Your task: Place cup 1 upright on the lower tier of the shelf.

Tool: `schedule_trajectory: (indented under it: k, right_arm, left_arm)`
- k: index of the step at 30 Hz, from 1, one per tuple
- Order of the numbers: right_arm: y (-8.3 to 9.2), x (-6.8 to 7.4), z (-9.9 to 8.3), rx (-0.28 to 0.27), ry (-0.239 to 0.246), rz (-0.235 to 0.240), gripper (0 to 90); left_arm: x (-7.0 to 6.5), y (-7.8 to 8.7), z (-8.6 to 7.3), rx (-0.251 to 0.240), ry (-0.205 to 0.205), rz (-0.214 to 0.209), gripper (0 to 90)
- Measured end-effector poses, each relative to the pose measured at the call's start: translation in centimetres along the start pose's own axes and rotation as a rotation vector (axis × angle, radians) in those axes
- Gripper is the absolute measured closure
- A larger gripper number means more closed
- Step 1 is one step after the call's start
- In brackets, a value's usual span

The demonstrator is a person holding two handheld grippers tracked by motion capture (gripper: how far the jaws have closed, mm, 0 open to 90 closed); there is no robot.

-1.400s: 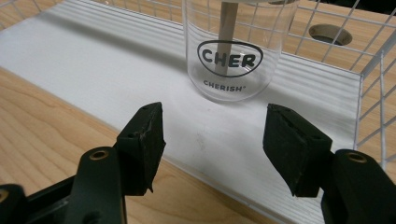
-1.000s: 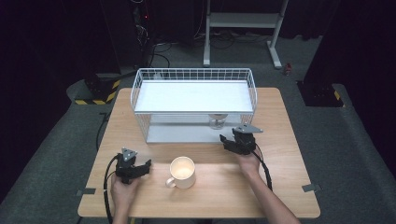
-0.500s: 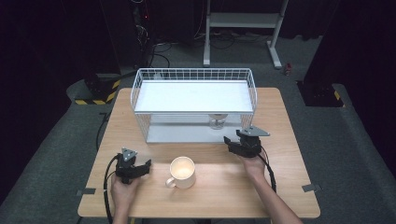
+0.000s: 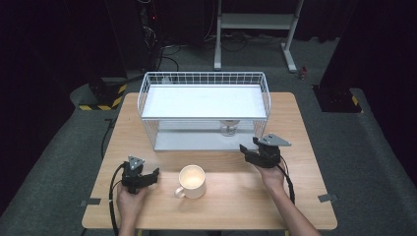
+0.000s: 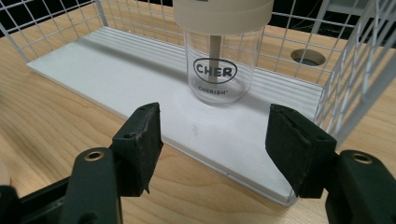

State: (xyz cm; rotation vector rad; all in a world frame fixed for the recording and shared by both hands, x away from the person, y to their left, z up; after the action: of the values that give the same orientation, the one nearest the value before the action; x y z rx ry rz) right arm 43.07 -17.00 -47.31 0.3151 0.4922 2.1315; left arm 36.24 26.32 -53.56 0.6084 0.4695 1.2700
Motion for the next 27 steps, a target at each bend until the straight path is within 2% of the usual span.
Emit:
schedule_trajectory:
  k: [9,13,18,25,27]
  right_arm:
    - [0.9,-0.3,-0.4,-0.006,-0.004,0.0,35.7]
    - [1.4,-0.4,-0.9,-0.001,0.008,0.001,35.5]
    - [2.1,-0.7,-1.3,-0.017,-0.007,-0.001,35.5]
    - [3.0,-1.0,-1.9,-0.013,-0.018,-0.004,35.3]
    - [3.3,-1.1,-2.1,-0.014,-0.005,-0.011,35.3]
  left_arm:
    - [0.0,0.0,0.0,0.002,-0.002,0.0,23.2]
    - [0.0,0.0,0.0,0.0,0.0,0.0,23.2]
    - [0.0,0.0,0.0,0.002,-0.002,0.0,23.2]
    - [0.0,0.0,0.0,0.0,0.002,0.002,23.2]
    - [0.0,0.0,0.0,0.0,0.002,0.002,23.2]
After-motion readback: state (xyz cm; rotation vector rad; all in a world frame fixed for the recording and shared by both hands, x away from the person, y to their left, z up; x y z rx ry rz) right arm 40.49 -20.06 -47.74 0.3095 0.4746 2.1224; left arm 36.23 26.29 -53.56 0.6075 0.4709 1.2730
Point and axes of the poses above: each handheld gripper's, and its own axes: y roughly backward along the jaws, z roughly out of its top, x roughly to its left, the point moved 1 cm from there along -y, roughly forward along the jaws, and after that the axes turned 1 degree about -x, right-handed, at the moved point
